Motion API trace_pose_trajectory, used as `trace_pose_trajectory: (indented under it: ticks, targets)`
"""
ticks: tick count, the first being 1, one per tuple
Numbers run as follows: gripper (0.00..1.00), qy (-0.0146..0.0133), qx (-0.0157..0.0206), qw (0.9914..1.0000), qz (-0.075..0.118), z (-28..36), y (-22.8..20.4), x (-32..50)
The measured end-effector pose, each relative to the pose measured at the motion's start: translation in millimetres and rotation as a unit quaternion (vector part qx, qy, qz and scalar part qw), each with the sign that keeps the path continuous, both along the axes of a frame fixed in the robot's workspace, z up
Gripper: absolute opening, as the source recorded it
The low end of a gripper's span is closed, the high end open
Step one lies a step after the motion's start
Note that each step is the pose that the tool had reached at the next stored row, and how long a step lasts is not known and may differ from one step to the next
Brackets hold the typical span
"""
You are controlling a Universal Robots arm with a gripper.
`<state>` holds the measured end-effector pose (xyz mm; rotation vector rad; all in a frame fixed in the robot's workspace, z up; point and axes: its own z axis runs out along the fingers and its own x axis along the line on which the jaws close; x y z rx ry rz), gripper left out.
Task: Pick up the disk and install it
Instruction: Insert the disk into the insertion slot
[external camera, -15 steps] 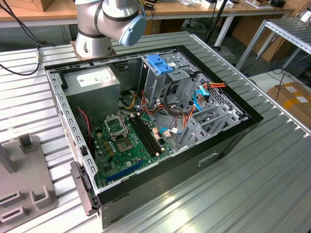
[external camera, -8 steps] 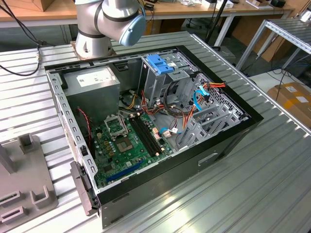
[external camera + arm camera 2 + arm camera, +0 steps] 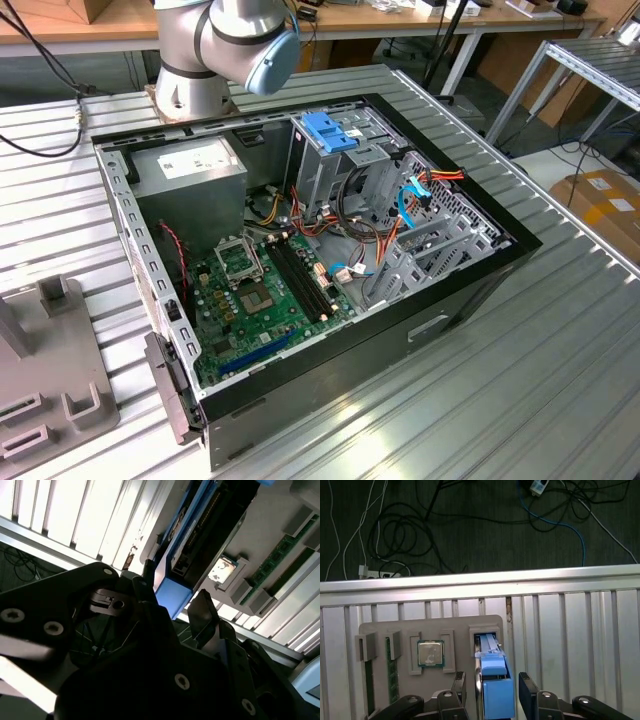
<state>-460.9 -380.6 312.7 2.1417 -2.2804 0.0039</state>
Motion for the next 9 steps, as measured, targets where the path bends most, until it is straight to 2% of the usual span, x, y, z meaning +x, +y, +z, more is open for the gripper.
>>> trace_pose_trajectory:
  ticks: [2, 4, 9]
  targets:
    - [0.53, 0.0, 0.0, 1.0, 0.0, 0.0, 0.0, 0.0]
    - [0.39, 0.0, 0.0, 1.0, 0.0, 0.0, 0.0, 0.0]
    - [0.37, 0.0, 0.0, 1.0, 0.0, 0.0, 0.0, 0.0]
